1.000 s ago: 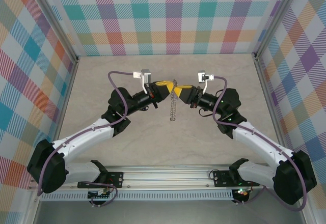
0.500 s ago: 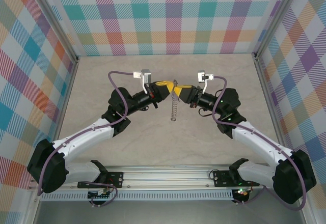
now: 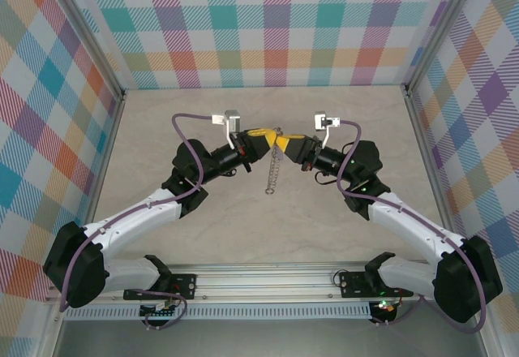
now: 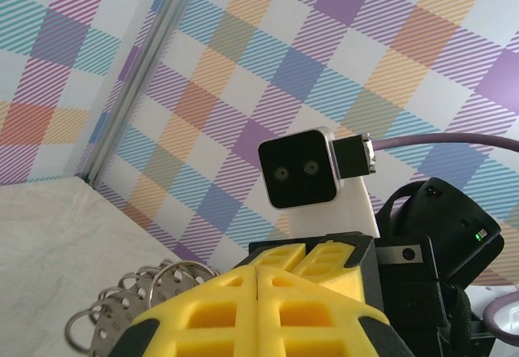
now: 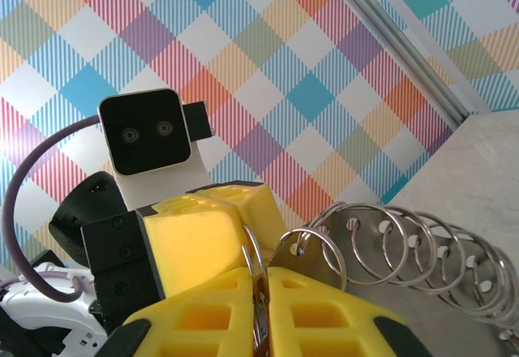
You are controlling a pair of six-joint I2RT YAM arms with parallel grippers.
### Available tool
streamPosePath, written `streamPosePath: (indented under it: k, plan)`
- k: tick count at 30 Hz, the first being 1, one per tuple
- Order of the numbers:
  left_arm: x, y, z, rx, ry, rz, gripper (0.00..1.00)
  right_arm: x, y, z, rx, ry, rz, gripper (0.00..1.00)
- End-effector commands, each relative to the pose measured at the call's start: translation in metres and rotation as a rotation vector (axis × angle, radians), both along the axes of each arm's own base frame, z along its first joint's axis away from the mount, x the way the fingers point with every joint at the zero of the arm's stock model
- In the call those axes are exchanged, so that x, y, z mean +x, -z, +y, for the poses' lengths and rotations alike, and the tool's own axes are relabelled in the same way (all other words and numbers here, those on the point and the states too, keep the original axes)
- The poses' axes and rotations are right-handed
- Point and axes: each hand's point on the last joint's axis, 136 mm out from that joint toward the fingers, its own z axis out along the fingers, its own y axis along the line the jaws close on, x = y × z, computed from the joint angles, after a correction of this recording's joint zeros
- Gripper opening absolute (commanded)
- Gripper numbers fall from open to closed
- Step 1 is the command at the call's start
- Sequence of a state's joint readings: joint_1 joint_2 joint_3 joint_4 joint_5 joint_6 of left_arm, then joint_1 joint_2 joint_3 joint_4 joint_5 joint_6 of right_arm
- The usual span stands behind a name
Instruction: Put the keys on the keyring
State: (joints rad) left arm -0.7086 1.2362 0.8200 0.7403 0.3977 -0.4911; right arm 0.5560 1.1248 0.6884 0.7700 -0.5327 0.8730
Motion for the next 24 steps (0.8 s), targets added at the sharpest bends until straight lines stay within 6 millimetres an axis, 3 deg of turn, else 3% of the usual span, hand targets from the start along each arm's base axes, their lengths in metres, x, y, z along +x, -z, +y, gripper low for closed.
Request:
streamPosePath:
  k: [1, 6, 9, 16, 21, 24]
  plan:
    - [-0.012, -0.023, 0.003, -0.069, 0.022, -0.067, 0.00, -0.001, -0.019, -0.001, 0.036, 0.009, -0.048, 0.11]
    - [-0.012, -0.020, 0.003, -0.067, 0.023, -0.059, 0.00, 0.000, -0.019, -0.002, 0.035, 0.020, -0.042, 0.12]
    - [-0.011, -0.017, 0.003, -0.063, 0.023, -0.053, 0.00, 0.002, -0.019, -0.002, 0.029, 0.027, -0.034, 0.00]
    - [-0.008, -0.011, 0.011, -0.002, -0.040, -0.032, 0.00, 0.004, -0.005, -0.004, -0.049, 0.050, 0.019, 0.00]
    - [-0.008, -0.013, 0.027, 0.086, -0.096, -0.030, 0.29, -0.003, 0.007, -0.005, -0.149, 0.031, 0.033, 0.00]
    - [-0.011, -0.018, 0.036, 0.133, -0.103, -0.040, 0.42, -0.008, 0.015, -0.007, -0.210, 0.007, 0.040, 0.00]
